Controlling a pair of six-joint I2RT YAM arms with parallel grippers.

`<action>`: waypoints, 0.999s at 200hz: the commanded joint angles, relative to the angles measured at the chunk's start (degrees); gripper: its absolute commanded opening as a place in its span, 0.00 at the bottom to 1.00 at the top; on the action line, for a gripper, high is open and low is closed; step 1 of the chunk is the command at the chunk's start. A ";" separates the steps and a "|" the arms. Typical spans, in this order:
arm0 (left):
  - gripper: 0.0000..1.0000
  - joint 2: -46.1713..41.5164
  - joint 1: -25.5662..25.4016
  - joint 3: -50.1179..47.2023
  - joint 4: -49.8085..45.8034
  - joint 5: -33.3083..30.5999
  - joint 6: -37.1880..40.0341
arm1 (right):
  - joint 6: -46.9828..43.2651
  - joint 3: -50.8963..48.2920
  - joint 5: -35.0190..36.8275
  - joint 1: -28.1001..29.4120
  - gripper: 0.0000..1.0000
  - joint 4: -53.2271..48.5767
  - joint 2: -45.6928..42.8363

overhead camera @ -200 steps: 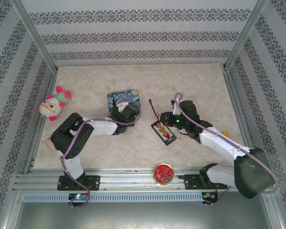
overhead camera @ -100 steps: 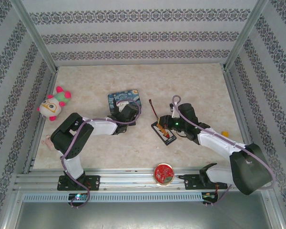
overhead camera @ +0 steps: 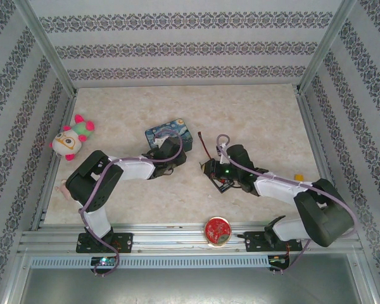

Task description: Unlock a padlock with a key

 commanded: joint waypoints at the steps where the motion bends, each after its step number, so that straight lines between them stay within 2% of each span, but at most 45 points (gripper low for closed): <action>1: 0.16 -2.80 0.54 -1.17 3.62 1.55 -6.01 | 1.21 0.36 2.46 2.12 0.00 4.40 2.05; 50: 0.16 -3.58 0.62 -2.80 5.41 3.03 -7.54 | 2.66 1.97 4.63 5.89 0.00 9.07 7.21; 104: 0.16 -3.56 0.63 -3.86 7.13 3.66 -8.17 | 4.64 4.24 3.80 6.66 0.00 15.17 13.72; 200: 0.16 -2.95 0.85 -3.96 8.37 4.89 -8.25 | 5.57 6.42 3.84 7.19 0.00 17.32 19.35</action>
